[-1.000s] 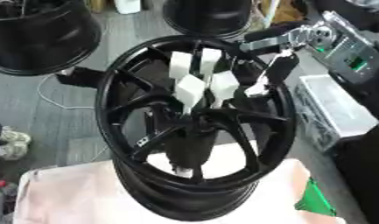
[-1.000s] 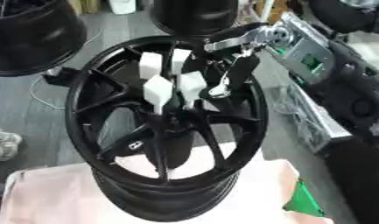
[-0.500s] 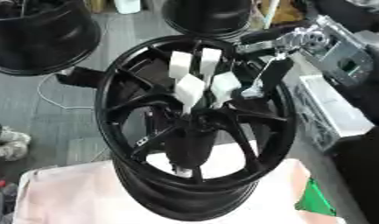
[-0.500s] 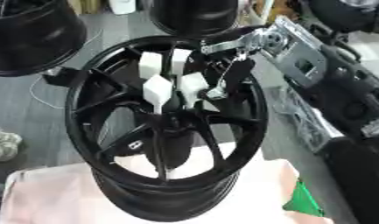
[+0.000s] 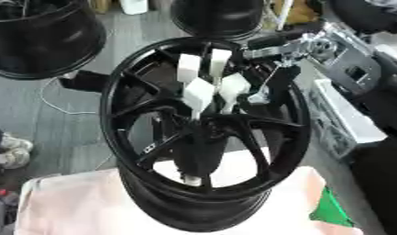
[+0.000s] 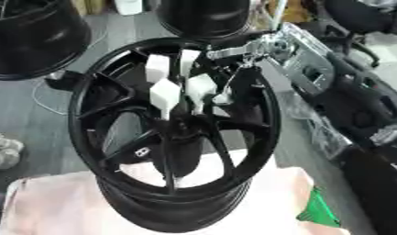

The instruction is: Pull the pin out of the wheel hub.

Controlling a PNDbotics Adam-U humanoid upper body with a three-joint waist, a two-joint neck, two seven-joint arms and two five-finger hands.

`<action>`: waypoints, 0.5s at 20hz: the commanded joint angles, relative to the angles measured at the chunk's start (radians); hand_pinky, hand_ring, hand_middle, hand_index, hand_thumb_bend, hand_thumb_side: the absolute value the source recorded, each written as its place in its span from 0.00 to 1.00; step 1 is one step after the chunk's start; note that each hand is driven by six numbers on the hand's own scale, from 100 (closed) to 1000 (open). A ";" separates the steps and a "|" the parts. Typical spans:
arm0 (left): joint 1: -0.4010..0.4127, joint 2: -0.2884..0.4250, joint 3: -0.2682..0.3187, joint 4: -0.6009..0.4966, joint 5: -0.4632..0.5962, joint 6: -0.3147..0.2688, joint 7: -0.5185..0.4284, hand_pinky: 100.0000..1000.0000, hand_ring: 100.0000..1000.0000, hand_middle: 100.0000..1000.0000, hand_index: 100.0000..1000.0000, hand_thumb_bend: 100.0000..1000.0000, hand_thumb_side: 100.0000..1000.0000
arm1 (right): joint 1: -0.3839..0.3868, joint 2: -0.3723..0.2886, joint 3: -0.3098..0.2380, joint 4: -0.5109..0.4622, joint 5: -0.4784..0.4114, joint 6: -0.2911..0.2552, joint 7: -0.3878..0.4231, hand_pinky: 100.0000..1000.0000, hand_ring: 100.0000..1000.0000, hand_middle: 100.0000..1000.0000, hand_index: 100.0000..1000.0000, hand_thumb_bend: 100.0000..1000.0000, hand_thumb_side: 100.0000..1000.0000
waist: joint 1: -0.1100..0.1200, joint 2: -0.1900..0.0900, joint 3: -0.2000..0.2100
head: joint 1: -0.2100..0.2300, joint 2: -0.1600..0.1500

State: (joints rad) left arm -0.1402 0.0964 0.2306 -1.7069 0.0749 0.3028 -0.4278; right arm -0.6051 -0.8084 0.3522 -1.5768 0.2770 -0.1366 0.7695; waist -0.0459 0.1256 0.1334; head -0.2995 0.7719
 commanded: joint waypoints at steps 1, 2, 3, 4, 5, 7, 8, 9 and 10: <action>-0.012 0.010 -0.004 -0.011 0.005 0.000 0.001 0.59 0.65 0.61 0.71 0.00 1.00 | -0.002 -0.043 -0.016 -0.029 0.006 0.003 -0.024 0.17 0.24 0.54 0.67 0.10 0.14 | 0.002 -0.007 0.001 | -0.001 -0.002; -0.013 0.010 -0.004 -0.011 0.005 0.000 0.000 0.59 0.65 0.61 0.71 0.00 1.00 | 0.000 -0.044 -0.017 -0.033 0.006 0.004 -0.033 0.16 0.23 0.51 0.64 0.09 0.13 | 0.002 -0.007 0.002 | -0.002 -0.002; -0.013 0.010 -0.004 -0.011 0.005 0.000 0.001 0.59 0.65 0.61 0.71 0.00 1.00 | 0.001 -0.045 -0.019 -0.036 0.006 0.005 -0.045 0.16 0.23 0.48 0.62 0.08 0.12 | 0.002 -0.007 0.002 | -0.002 -0.002; -0.013 0.010 -0.004 -0.011 0.005 0.000 0.001 0.59 0.65 0.61 0.71 0.00 1.00 | 0.001 -0.047 -0.020 -0.039 0.005 0.007 -0.057 0.15 0.22 0.44 0.57 0.07 0.11 | 0.002 -0.008 0.002 | -0.002 -0.002; -0.013 0.010 -0.003 -0.011 0.005 0.000 0.001 0.59 0.65 0.61 0.71 0.00 1.00 | 0.001 -0.048 -0.023 -0.043 0.005 0.008 -0.070 0.14 0.22 0.42 0.54 0.06 0.10 | 0.001 -0.008 0.002 | -0.002 -0.002; -0.014 0.010 -0.003 -0.011 0.006 0.000 0.001 0.59 0.65 0.61 0.71 0.00 1.00 | 0.003 -0.051 -0.025 -0.049 0.005 0.009 -0.091 0.14 0.22 0.42 0.54 0.06 0.10 | 0.001 -0.009 0.002 | -0.002 -0.002; -0.014 0.010 -0.004 -0.011 0.006 0.001 0.001 0.59 0.65 0.61 0.71 0.00 1.00 | 0.004 -0.052 -0.024 -0.050 0.005 0.009 -0.096 0.14 0.22 0.42 0.54 0.06 0.10 | 0.001 -0.009 0.002 | -0.002 -0.002; -0.014 0.010 -0.004 -0.011 0.006 0.001 0.001 0.59 0.65 0.61 0.71 0.00 1.00 | 0.004 -0.052 -0.024 -0.051 0.005 0.010 -0.098 0.14 0.22 0.42 0.54 0.06 0.10 | 0.001 -0.009 0.002 | -0.002 -0.002; -0.014 0.010 -0.004 -0.011 0.006 0.001 0.001 0.59 0.65 0.61 0.71 0.00 1.00 | 0.004 -0.052 -0.023 -0.051 0.005 0.010 -0.100 0.14 0.22 0.42 0.54 0.06 0.10 | 0.001 -0.009 0.002 | -0.002 -0.002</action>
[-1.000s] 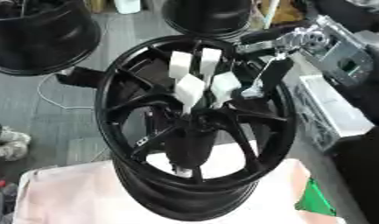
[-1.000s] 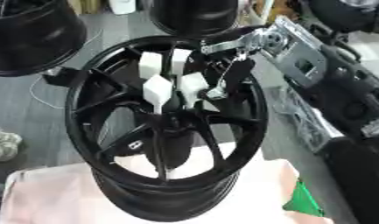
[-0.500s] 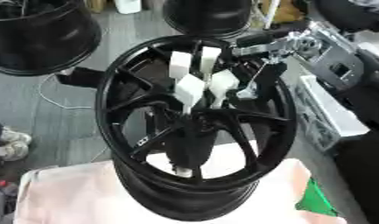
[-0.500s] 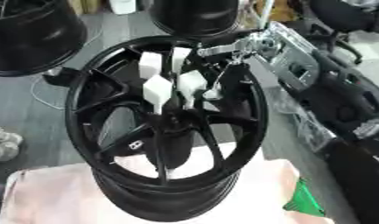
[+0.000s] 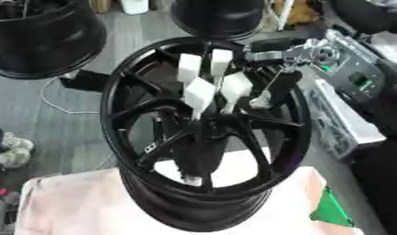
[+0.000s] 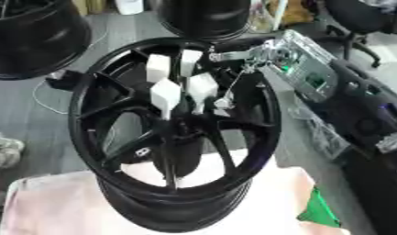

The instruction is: Pull the pin out of the wheel hub.

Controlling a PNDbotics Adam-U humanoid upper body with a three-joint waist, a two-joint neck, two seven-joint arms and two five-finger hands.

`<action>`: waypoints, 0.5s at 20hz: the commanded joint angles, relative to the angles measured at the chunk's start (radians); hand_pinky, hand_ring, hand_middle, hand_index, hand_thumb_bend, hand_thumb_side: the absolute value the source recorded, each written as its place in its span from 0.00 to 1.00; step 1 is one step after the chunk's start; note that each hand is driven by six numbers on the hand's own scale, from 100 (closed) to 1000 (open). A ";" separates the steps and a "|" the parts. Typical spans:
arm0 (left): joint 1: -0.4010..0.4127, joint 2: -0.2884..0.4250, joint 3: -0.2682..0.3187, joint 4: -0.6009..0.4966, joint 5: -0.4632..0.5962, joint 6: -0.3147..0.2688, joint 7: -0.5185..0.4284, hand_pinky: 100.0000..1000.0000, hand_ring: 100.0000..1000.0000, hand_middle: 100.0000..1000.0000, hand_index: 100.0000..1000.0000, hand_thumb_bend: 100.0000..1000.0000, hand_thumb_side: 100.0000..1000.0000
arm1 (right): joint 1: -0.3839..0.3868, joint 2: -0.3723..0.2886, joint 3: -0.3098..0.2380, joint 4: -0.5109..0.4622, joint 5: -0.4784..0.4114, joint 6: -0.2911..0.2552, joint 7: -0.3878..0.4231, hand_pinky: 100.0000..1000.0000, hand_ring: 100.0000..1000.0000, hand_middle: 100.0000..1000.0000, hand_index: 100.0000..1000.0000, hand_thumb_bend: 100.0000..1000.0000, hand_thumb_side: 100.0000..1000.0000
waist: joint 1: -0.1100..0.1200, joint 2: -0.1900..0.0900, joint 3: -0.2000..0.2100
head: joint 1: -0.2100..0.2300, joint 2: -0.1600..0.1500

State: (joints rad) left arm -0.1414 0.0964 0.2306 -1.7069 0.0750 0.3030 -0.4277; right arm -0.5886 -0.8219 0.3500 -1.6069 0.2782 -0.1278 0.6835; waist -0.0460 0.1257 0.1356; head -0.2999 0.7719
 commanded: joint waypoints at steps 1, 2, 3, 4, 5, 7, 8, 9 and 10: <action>-0.012 0.010 -0.003 -0.010 0.006 0.001 0.001 0.59 0.65 0.61 0.71 0.00 1.00 | -0.017 -0.040 -0.027 -0.027 0.000 -0.001 -0.019 0.12 0.20 0.34 0.46 0.04 0.09 | 0.000 -0.010 -0.002 | 0.000 -0.002; -0.012 0.011 -0.002 -0.010 0.005 0.001 0.002 0.59 0.65 0.61 0.71 0.00 1.00 | -0.020 -0.045 -0.042 -0.038 -0.011 -0.002 -0.030 0.13 0.20 0.34 0.46 0.03 0.08 | -0.001 -0.011 -0.004 | 0.002 -0.002; -0.012 0.011 -0.002 -0.010 0.005 0.002 0.002 0.59 0.65 0.61 0.71 0.00 1.00 | -0.021 -0.052 -0.053 -0.047 -0.025 -0.001 -0.044 0.13 0.20 0.34 0.46 0.03 0.08 | -0.002 -0.012 -0.005 | 0.002 -0.002; -0.012 0.012 -0.002 -0.010 0.005 0.002 0.003 0.59 0.65 0.61 0.71 0.00 1.00 | -0.024 -0.059 -0.060 -0.053 -0.039 0.002 -0.057 0.13 0.20 0.34 0.46 0.03 0.08 | -0.002 -0.012 -0.005 | 0.002 -0.002; -0.011 0.012 -0.002 -0.010 0.005 0.002 0.003 0.59 0.65 0.61 0.71 0.00 1.00 | -0.029 -0.065 -0.066 -0.057 -0.052 0.006 -0.067 0.13 0.20 0.34 0.46 0.03 0.08 | -0.003 -0.013 -0.006 | 0.002 -0.002; -0.011 0.013 -0.002 -0.009 0.005 0.003 0.003 0.59 0.65 0.61 0.71 0.00 1.00 | -0.044 -0.074 -0.078 -0.062 -0.072 0.013 -0.084 0.13 0.21 0.34 0.46 0.03 0.08 | -0.004 -0.015 -0.007 | 0.002 -0.002; -0.010 0.014 -0.002 -0.009 0.005 0.003 0.003 0.59 0.65 0.61 0.71 0.00 1.00 | -0.055 -0.077 -0.084 -0.060 -0.085 0.019 -0.093 0.12 0.21 0.34 0.46 0.03 0.08 | -0.005 -0.017 -0.008 | 0.003 -0.002; -0.009 0.015 -0.002 -0.009 0.005 0.003 0.003 0.59 0.65 0.61 0.71 0.00 1.00 | -0.069 -0.081 -0.091 -0.058 -0.096 0.024 -0.101 0.12 0.21 0.34 0.46 0.03 0.07 | -0.005 -0.018 -0.009 | 0.003 -0.002; -0.008 0.016 -0.002 -0.009 0.004 0.003 0.003 0.59 0.65 0.61 0.71 0.00 1.00 | -0.084 -0.086 -0.098 -0.055 -0.106 0.028 -0.106 0.12 0.21 0.34 0.46 0.03 0.07 | -0.006 -0.020 -0.011 | 0.004 -0.002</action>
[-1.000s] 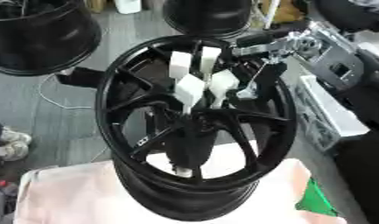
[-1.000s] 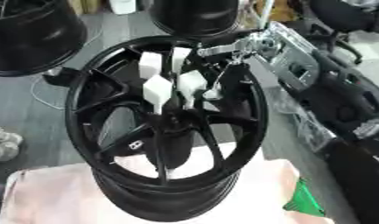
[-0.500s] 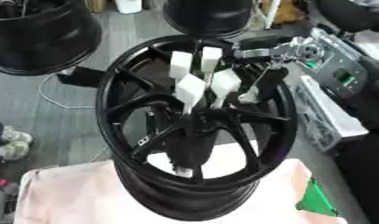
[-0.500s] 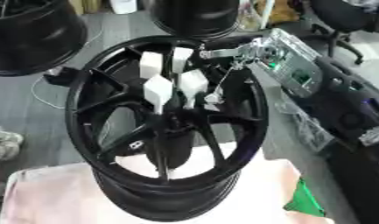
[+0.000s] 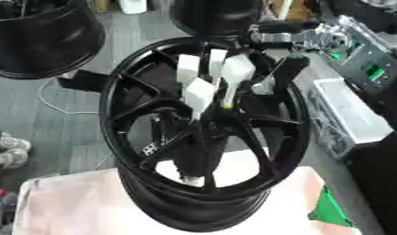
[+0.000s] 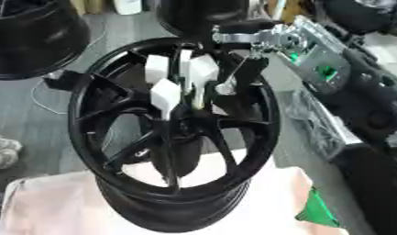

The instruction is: Pull the pin out of the wheel hub.

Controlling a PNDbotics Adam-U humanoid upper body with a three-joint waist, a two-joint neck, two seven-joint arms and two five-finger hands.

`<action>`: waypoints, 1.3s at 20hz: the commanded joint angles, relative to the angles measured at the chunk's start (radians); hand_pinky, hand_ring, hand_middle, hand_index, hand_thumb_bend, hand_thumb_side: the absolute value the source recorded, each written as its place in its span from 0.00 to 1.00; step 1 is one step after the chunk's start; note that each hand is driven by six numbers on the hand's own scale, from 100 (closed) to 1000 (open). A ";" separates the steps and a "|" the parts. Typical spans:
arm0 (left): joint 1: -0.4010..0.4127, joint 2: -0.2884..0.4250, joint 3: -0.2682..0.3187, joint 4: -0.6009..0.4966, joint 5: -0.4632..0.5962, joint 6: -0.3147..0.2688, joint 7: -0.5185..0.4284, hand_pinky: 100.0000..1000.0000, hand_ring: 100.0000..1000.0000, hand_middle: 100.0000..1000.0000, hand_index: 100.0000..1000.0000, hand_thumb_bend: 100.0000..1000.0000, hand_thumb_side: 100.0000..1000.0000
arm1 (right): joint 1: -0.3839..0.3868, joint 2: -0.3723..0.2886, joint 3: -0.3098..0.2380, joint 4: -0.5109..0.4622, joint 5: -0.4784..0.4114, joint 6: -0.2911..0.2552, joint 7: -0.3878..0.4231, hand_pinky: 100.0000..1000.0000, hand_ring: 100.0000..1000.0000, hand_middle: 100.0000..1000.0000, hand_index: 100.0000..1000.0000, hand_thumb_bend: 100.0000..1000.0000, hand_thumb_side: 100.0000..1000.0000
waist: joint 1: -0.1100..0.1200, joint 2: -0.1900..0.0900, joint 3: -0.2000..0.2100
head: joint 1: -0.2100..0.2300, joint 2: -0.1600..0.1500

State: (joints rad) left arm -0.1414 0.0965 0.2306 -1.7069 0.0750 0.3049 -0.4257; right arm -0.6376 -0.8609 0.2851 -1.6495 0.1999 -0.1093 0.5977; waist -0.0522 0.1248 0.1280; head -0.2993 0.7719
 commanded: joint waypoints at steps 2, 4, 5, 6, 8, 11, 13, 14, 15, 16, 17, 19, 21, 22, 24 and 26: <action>-0.006 0.018 -0.002 -0.008 0.004 0.002 0.001 0.59 0.65 0.61 0.71 0.00 1.00 | -0.064 -0.056 -0.048 -0.004 -0.046 0.016 -0.031 0.12 0.21 0.34 0.46 0.03 0.06 | -0.002 -0.022 -0.006 | 0.003 -0.002; -0.005 0.021 -0.002 -0.007 0.004 0.002 0.001 0.59 0.65 0.61 0.71 0.00 1.00 | -0.092 -0.065 -0.068 0.010 -0.062 0.023 -0.047 0.12 0.21 0.34 0.46 0.02 0.05 | -0.005 -0.026 -0.009 | 0.005 -0.002; -0.004 0.022 -0.001 -0.007 0.003 0.003 0.001 0.59 0.65 0.61 0.71 0.00 1.00 | -0.104 -0.071 -0.079 0.019 -0.068 0.025 -0.057 0.12 0.21 0.34 0.46 0.02 0.05 | -0.006 -0.028 -0.011 | 0.006 -0.002; -0.003 0.023 -0.001 -0.007 0.003 0.003 0.001 0.59 0.65 0.61 0.71 0.00 1.00 | -0.113 -0.077 -0.091 0.027 -0.072 0.026 -0.067 0.12 0.21 0.34 0.46 0.02 0.05 | -0.008 -0.029 -0.013 | 0.007 -0.002; -0.001 0.026 0.000 -0.006 0.003 0.003 0.002 0.59 0.65 0.61 0.71 0.00 1.00 | -0.124 -0.094 -0.122 0.044 -0.079 0.027 -0.093 0.12 0.21 0.35 0.47 0.03 0.04 | -0.010 -0.032 -0.017 | 0.010 -0.002; 0.003 0.027 0.003 -0.005 0.002 0.004 0.005 0.59 0.65 0.61 0.71 0.00 1.00 | -0.122 -0.116 -0.151 0.066 -0.080 0.026 -0.127 0.13 0.21 0.35 0.47 0.02 0.03 | -0.010 -0.037 -0.026 | 0.017 -0.002; 0.008 0.028 0.009 -0.005 0.004 0.003 0.010 0.59 0.65 0.61 0.71 0.00 1.00 | -0.112 -0.154 -0.192 0.107 -0.087 0.048 -0.156 0.12 0.21 0.35 0.48 0.01 0.02 | -0.008 -0.041 -0.043 | 0.029 -0.002; 0.009 0.029 0.012 -0.005 0.004 0.003 0.013 0.59 0.65 0.61 0.71 0.00 1.00 | -0.102 -0.173 -0.217 0.131 -0.098 0.062 -0.171 0.12 0.21 0.35 0.48 0.01 0.02 | -0.006 -0.042 -0.051 | 0.032 -0.002; 0.010 0.029 0.013 -0.005 0.005 0.003 0.015 0.59 0.65 0.61 0.71 0.00 1.00 | -0.092 -0.185 -0.242 0.153 -0.109 0.067 -0.187 0.12 0.21 0.35 0.48 0.00 0.01 | -0.005 -0.042 -0.055 | 0.034 -0.002; 0.012 0.029 0.018 -0.005 0.006 0.002 0.019 0.59 0.65 0.61 0.71 0.00 1.00 | -0.075 -0.203 -0.268 0.176 -0.117 0.075 -0.203 0.12 0.21 0.35 0.48 0.00 0.01 | -0.003 -0.042 -0.066 | 0.041 -0.002; 0.014 0.029 0.021 -0.004 0.007 0.002 0.022 0.59 0.65 0.61 0.71 0.00 1.00 | -0.055 -0.218 -0.293 0.200 -0.129 0.087 -0.219 0.12 0.21 0.35 0.48 0.00 0.01 | -0.002 -0.043 -0.074 | 0.044 -0.002; 0.014 0.030 0.019 -0.004 0.008 0.002 0.023 0.59 0.65 0.61 0.71 0.00 1.00 | -0.029 -0.236 -0.344 0.248 -0.156 0.096 -0.250 0.12 0.21 0.35 0.48 0.00 0.01 | -0.003 -0.042 -0.073 | 0.041 -0.002; 0.013 0.027 0.026 -0.006 0.008 0.001 0.028 0.59 0.65 0.61 0.71 0.00 1.00 | 0.002 -0.253 -0.396 0.284 -0.168 0.086 -0.282 0.12 0.21 0.36 0.49 0.00 0.00 | 0.002 -0.037 -0.078 | 0.053 -0.002; 0.014 0.024 0.038 -0.007 0.010 -0.001 0.037 0.59 0.65 0.61 0.71 0.00 1.00 | 0.024 -0.259 -0.421 0.305 -0.160 0.093 -0.298 0.13 0.21 0.37 0.49 0.00 0.00 | 0.007 -0.032 -0.094 | 0.070 -0.002; 0.016 0.023 0.059 -0.008 0.013 -0.002 0.057 0.59 0.65 0.61 0.71 0.00 1.00 | 0.075 -0.235 -0.476 0.357 -0.133 0.120 -0.331 0.14 0.23 0.39 0.53 0.00 0.02 | 0.013 -0.026 -0.142 | 0.104 -0.002; 0.017 0.023 0.077 -0.010 0.017 -0.003 0.077 0.59 0.65 0.61 0.71 0.00 1.00 | 0.128 -0.190 -0.529 0.410 -0.101 0.151 -0.364 0.15 0.24 0.43 0.57 0.00 0.04 | 0.020 -0.018 -0.189 | 0.134 -0.002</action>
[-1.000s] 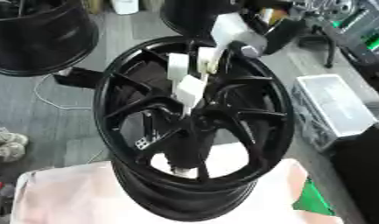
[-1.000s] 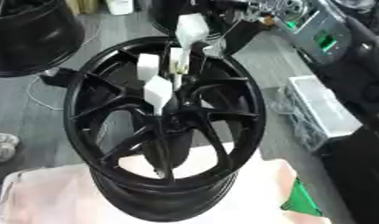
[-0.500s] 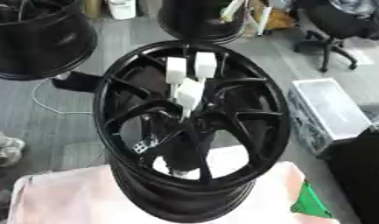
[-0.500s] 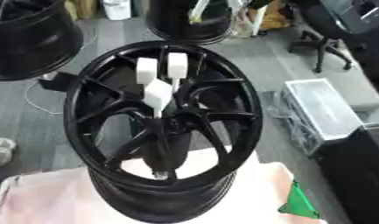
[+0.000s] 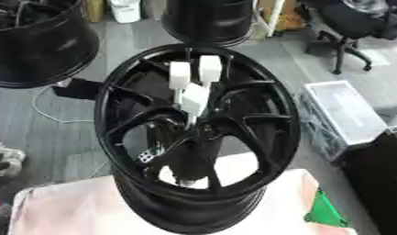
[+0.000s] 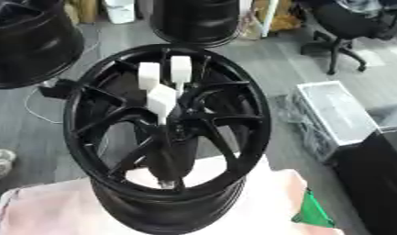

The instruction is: Pull the pin out of the wheel hub.

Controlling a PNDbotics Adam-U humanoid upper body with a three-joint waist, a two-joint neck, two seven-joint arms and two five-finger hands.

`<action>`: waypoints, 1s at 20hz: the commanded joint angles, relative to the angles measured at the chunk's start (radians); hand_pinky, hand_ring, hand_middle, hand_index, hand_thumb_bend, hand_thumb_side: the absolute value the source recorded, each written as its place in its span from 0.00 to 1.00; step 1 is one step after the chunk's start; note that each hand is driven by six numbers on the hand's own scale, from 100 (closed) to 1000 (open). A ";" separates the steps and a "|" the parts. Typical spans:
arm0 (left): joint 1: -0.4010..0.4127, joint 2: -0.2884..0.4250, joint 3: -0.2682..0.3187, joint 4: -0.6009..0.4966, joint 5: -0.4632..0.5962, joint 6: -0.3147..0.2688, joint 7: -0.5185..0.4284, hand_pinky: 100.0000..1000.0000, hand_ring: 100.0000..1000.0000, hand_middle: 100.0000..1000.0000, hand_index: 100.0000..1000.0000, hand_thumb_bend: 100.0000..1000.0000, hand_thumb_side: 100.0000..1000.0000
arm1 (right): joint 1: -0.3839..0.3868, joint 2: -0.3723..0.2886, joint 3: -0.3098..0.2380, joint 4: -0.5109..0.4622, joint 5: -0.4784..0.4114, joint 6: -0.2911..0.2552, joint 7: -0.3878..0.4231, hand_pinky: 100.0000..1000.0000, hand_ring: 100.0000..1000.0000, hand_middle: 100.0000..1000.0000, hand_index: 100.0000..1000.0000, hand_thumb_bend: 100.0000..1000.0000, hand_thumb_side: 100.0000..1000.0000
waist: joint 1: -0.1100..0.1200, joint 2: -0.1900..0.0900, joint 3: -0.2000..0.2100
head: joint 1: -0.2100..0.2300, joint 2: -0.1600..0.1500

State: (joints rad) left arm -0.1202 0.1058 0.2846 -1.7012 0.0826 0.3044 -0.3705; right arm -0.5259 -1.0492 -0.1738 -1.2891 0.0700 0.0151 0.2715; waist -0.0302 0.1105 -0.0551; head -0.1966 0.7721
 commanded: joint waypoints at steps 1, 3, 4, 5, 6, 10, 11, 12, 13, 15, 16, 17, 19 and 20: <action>-0.005 0.014 0.027 -0.016 0.011 -0.003 0.028 0.59 0.65 0.61 0.71 0.00 1.00 | 0.045 0.025 -0.099 0.077 0.046 0.044 -0.055 0.17 0.25 0.48 0.62 0.00 0.07 | -0.001 0.000 -0.016 | 0.036 -0.002; -0.011 0.012 0.029 -0.019 0.015 -0.004 0.033 0.59 0.66 0.61 0.71 0.00 1.00 | 0.099 0.079 -0.153 0.132 0.074 0.078 -0.089 0.18 0.26 0.58 0.70 0.00 0.12 | 0.006 0.009 -0.022 | 0.034 -0.002; -0.015 0.011 0.028 -0.020 0.017 -0.005 0.034 0.59 0.66 0.61 0.71 0.00 1.00 | 0.127 0.107 -0.181 0.160 0.075 0.095 -0.106 0.19 0.27 0.63 0.74 0.00 0.16 | 0.009 0.014 -0.019 | 0.027 -0.002; -0.018 0.011 0.025 -0.020 0.018 -0.005 0.032 0.59 0.66 0.61 0.71 0.00 1.00 | 0.153 0.132 -0.206 0.185 0.069 0.110 -0.121 0.20 0.28 0.67 0.76 0.00 0.18 | 0.011 0.017 -0.013 | 0.020 -0.002; -0.021 0.010 0.022 -0.021 0.019 -0.006 0.030 0.59 0.66 0.61 0.71 0.00 1.00 | 0.177 0.156 -0.231 0.210 0.059 0.126 -0.137 0.23 0.29 0.72 0.81 0.02 0.22 | 0.013 0.020 -0.006 | 0.010 -0.002; -0.031 0.005 0.004 -0.020 0.019 -0.007 0.014 0.59 0.66 0.61 0.71 0.00 1.00 | 0.285 0.264 -0.248 0.317 -0.002 0.192 -0.203 0.28 0.34 0.82 0.89 0.13 0.40 | 0.018 0.026 0.032 | -0.035 -0.002; -0.031 0.006 -0.001 -0.020 0.019 -0.007 0.009 0.59 0.66 0.61 0.71 0.00 1.00 | 0.311 0.290 -0.230 0.344 -0.018 0.208 -0.219 0.28 0.34 0.82 0.90 0.14 0.42 | 0.018 0.024 0.041 | -0.044 -0.002; -0.031 0.006 -0.005 -0.019 0.018 -0.008 0.005 0.59 0.66 0.61 0.71 0.00 1.00 | 0.338 0.317 -0.214 0.371 -0.035 0.224 -0.235 0.28 0.34 0.82 0.90 0.15 0.43 | 0.018 0.021 0.050 | -0.054 -0.002; -0.030 0.007 -0.011 -0.018 0.017 -0.008 0.000 0.59 0.66 0.61 0.71 0.00 1.00 | 0.366 0.345 -0.204 0.398 -0.052 0.241 -0.253 0.28 0.34 0.82 0.90 0.15 0.43 | 0.016 0.018 0.059 | -0.064 -0.002; -0.027 0.006 -0.021 -0.015 0.015 -0.007 -0.011 0.59 0.66 0.61 0.71 0.00 1.00 | 0.419 0.376 -0.181 0.452 -0.084 0.274 -0.285 0.29 0.34 0.82 0.90 0.16 0.45 | 0.014 0.010 0.079 | -0.086 -0.002; -0.026 0.005 -0.027 -0.014 0.014 -0.007 -0.017 0.59 0.66 0.61 0.71 0.00 1.00 | 0.445 0.379 -0.165 0.478 -0.100 0.290 -0.301 0.29 0.34 0.82 0.90 0.16 0.45 | 0.014 0.006 0.089 | -0.095 -0.002; -0.024 0.004 -0.033 -0.012 0.013 -0.006 -0.023 0.59 0.66 0.61 0.71 0.00 1.00 | 0.472 0.378 -0.154 0.505 -0.117 0.307 -0.318 0.28 0.34 0.82 0.90 0.16 0.45 | 0.014 0.001 0.100 | -0.105 -0.002; -0.021 0.001 -0.040 -0.011 0.012 -0.006 -0.032 0.59 0.66 0.61 0.71 0.00 1.00 | 0.486 0.367 -0.126 0.558 -0.150 0.339 -0.351 0.28 0.34 0.81 0.89 0.15 0.44 | 0.015 -0.005 0.115 | -0.118 -0.002; -0.020 0.001 -0.041 -0.010 0.011 -0.007 -0.034 0.59 0.66 0.61 0.71 0.00 1.00 | 0.473 0.361 -0.111 0.585 -0.166 0.351 -0.367 0.27 0.34 0.81 0.89 0.14 0.42 | 0.015 -0.006 0.118 | -0.120 -0.002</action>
State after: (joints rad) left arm -0.1334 0.0979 0.2491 -1.7011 0.0954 0.2994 -0.3972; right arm -0.0466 -0.6423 -0.2961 -0.7265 -0.0753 0.3494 -0.0746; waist -0.0116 0.1171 0.0629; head -0.3079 0.7722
